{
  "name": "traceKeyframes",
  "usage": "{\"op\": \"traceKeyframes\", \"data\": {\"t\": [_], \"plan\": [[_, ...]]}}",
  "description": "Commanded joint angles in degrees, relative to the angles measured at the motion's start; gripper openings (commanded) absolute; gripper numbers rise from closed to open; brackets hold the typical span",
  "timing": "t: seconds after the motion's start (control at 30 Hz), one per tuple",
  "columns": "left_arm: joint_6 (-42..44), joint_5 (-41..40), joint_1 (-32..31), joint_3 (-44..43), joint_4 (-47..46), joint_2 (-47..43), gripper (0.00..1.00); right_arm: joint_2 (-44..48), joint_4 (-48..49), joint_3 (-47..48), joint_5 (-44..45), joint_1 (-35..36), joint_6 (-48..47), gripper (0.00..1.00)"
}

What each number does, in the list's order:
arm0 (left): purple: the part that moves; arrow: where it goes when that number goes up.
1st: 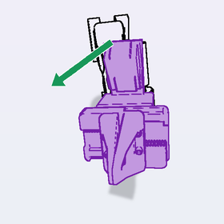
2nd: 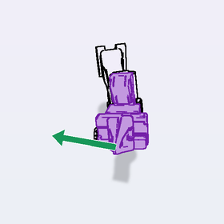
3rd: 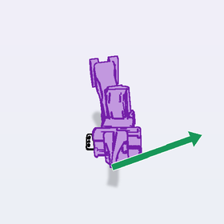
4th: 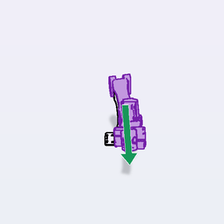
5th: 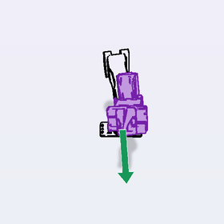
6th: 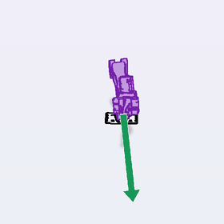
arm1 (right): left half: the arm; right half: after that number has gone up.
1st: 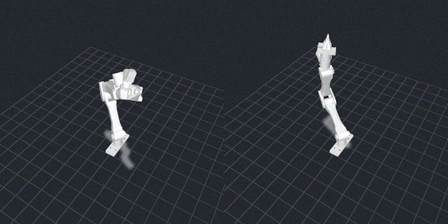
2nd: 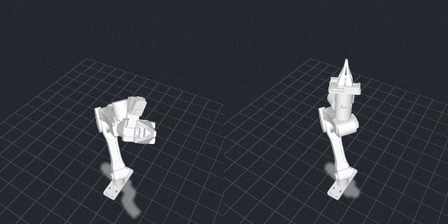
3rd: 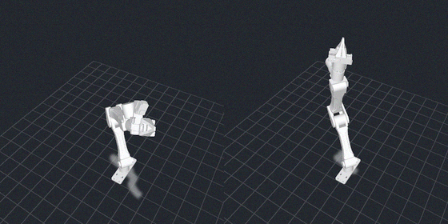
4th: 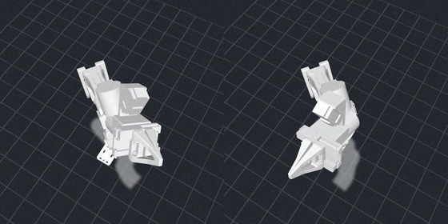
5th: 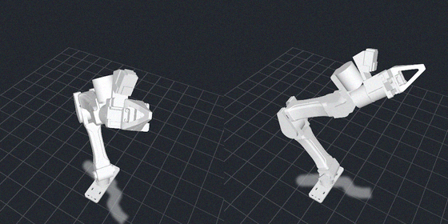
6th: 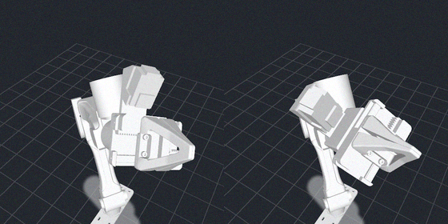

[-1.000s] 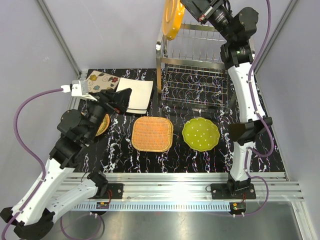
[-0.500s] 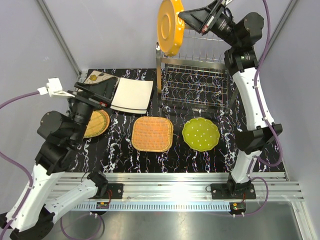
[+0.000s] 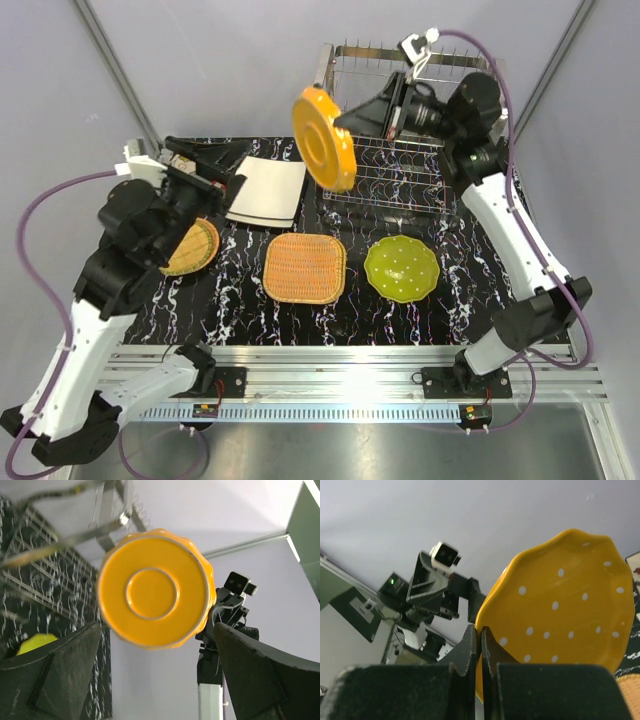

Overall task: Unload the plates from the dish rack
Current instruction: Grab a plate with the right arm, then pass the plate from the right arm to the left

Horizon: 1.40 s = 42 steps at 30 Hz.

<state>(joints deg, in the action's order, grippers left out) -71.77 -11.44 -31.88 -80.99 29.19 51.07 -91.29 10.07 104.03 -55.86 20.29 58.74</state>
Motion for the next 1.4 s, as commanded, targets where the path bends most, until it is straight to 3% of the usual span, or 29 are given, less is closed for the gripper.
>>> {"op": "traceKeyframes", "data": {"t": [0.0,0.4,0.7,0.87,1.13,1.17,1.27,1.3,1.37], "plan": [[-8.81,13.6,1.99,-1.45,2.54,3.85,0.99,7.78,2.16,-5.21,-1.27,2.99,-10.12,0.0],[-16.21,27.95,2.52,12.96,-6.16,6.32,0.99,15.61,-14.62,-18.68,1.45,10.99,-36.13,0.0],[-17.62,31.92,2.61,19.29,-10.82,7.9,0.99,14.65,-23.24,-19.13,3.56,17.05,-48.53,0.0],[-15.43,34.11,2.61,19.99,-8.81,9.92,0.98,14.21,-31.93,-17.2,6.02,20.39,-63.28,0.0],[-10.07,37.89,2.44,22.28,-10.13,12.38,0.55,15.25,-48.46,-14.29,14.97,27.25,-92.1,0.0],[-8.41,38.68,2.43,22.11,-10.29,12.74,0.46,15.61,-49.17,-14.99,15.86,27.78,-93.7,0.0],[-4.8,39.91,2.09,22.02,-11.52,13.7,0.34,17.37,-50.93,-17.53,18.85,29.19,-98.72,0.0],[-4.09,40.44,2.17,22.54,-12.39,13.71,0.22,17.8,-51.37,-18.24,20.16,29.36,-100.12,0.0],[-2.68,42.45,2.0,23.24,-15.56,14.23,0.14,19.56,-51.81,-20.6,21.13,29.54,-100.92,0.0]]}}
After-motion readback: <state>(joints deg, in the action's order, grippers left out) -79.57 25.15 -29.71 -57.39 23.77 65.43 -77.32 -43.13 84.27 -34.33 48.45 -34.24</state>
